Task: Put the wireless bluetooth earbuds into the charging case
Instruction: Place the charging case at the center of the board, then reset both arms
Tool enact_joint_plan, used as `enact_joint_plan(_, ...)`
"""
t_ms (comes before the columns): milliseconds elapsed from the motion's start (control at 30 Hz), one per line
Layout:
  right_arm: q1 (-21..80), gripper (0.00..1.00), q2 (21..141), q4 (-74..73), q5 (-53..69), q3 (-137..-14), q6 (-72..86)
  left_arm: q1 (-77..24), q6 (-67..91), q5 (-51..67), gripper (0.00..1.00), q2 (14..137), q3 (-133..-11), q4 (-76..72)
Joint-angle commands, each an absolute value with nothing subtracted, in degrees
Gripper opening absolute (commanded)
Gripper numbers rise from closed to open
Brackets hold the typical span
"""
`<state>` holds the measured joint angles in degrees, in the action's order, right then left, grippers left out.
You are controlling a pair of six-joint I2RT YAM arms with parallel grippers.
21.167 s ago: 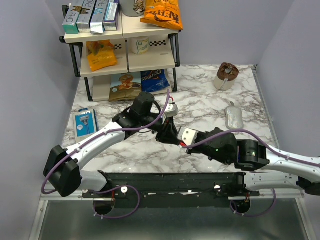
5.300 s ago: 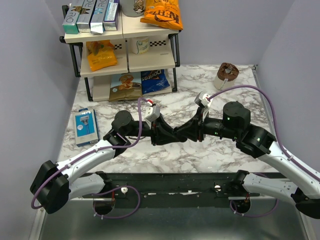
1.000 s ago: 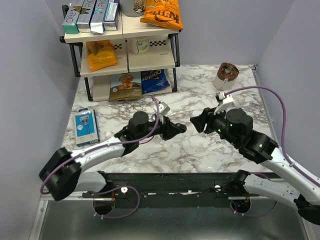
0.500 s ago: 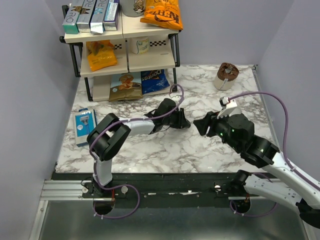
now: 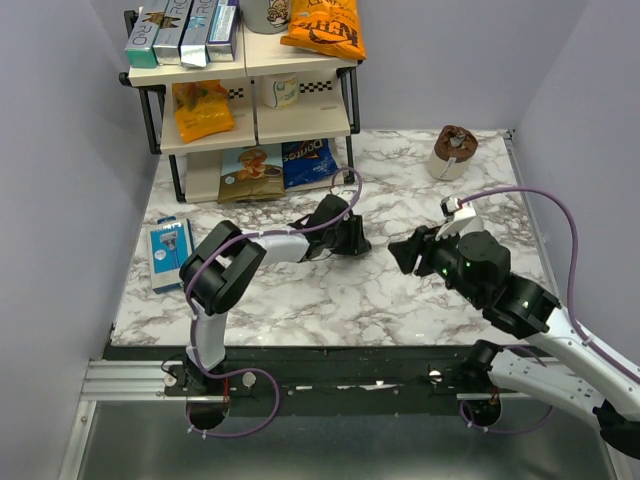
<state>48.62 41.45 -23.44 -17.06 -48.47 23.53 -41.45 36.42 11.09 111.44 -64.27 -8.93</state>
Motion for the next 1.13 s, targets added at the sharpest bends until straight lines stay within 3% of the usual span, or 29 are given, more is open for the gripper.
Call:
enact_joint_plan(0, 48.3, 0.59, 40.7, -22.6, -17.4, -47.3, 23.0, -41.0, 34.7, 8.3, 0.60, 110.9, -62.9, -4.2)
enact_joint_plan(267, 48.3, 0.59, 40.4, -22.6, -17.7, -47.1, 22.9, -38.8, 33.2, 6.2, 0.66, 103.0, -57.3, -3.3)
enact_joint_plan(467, 48.3, 0.60, 39.9, -22.6, -18.3, -46.8, 22.5, -38.1, 30.3, 2.3, 0.67, 92.0, -57.1, 5.8)
enact_joint_plan(600, 48.3, 0.60, 39.6, -21.9, -19.4, -45.6, 21.8, -38.2, 30.7, -11.5, 0.71, 82.1, -58.3, 18.7)
enact_joint_plan(633, 48.3, 0.60, 39.6, -21.5, -19.6, -45.0, 21.4, -38.2, 32.3, -14.4, 0.73, 80.4, -58.3, 20.2)
enact_joint_plan(667, 48.3, 0.60, 39.4, -21.1, -19.5, -44.4, 21.2, -38.2, 33.1, -16.4, 0.82, 78.7, -57.0, 21.0)
enact_joint_plan(700, 48.3, 0.60, 39.5, -20.1, -19.3, -43.2, 20.8, -38.2, 34.4, -18.5, 0.98, 75.1, -55.9, 21.2)
enact_joint_plan(867, 48.3, 0.60, 39.4, -18.5, -18.7, -39.8, 20.3, -38.0, 43.4, -15.7, 0.99, 64.4, -46.3, 13.7)
enact_joint_plan(967, 48.3, 0.60, 38.6, -17.8, -18.4, -38.9, 20.7, -38.0, 53.7, -21.9, 0.99, 58.1, -42.6, 12.6)
enact_joint_plan(1100, 48.3, 0.62, 36.8, -16.0, -17.9, -38.5, 19.9, -38.0, 54.5, -25.0, 0.99, 56.5, -44.4, 16.4)
